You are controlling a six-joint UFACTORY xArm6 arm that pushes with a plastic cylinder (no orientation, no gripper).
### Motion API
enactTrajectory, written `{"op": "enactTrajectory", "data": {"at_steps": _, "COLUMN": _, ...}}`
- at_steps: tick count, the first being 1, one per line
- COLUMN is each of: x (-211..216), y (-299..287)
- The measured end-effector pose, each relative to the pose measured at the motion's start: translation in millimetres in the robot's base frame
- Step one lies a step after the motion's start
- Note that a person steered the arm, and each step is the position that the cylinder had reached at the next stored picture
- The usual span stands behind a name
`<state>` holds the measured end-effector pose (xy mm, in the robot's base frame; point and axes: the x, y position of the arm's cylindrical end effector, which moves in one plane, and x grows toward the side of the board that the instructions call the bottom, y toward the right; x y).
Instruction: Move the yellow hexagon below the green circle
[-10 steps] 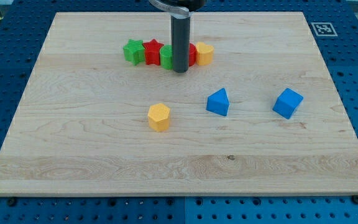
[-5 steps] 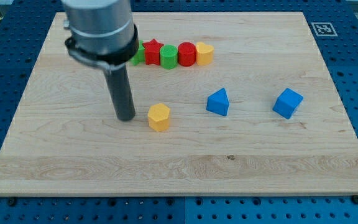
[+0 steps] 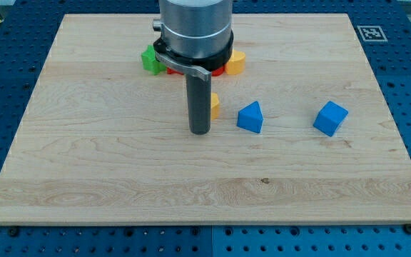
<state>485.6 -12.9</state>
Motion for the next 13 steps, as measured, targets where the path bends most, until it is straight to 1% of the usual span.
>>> {"op": "enactTrajectory", "data": {"at_steps": 1, "x": -18.8, "y": 2.1}}
{"op": "enactTrajectory", "data": {"at_steps": 2, "x": -52.2, "y": -20.2}}
{"op": "enactTrajectory", "data": {"at_steps": 3, "x": -60.3, "y": -21.7}}
{"op": "enactTrajectory", "data": {"at_steps": 5, "x": -7.1, "y": 39.6}}
{"op": "enactTrajectory", "data": {"at_steps": 6, "x": -15.5, "y": 62.3}}
{"op": "enactTrajectory", "data": {"at_steps": 7, "x": -30.0, "y": 57.7}}
{"op": "enactTrajectory", "data": {"at_steps": 8, "x": -50.5, "y": 28.5}}
{"op": "enactTrajectory", "data": {"at_steps": 9, "x": -60.5, "y": 14.8}}
{"op": "enactTrajectory", "data": {"at_steps": 11, "x": -53.0, "y": 76.0}}
{"op": "enactTrajectory", "data": {"at_steps": 12, "x": -72.8, "y": 82.1}}
{"op": "enactTrajectory", "data": {"at_steps": 13, "x": -94.1, "y": 73.9}}
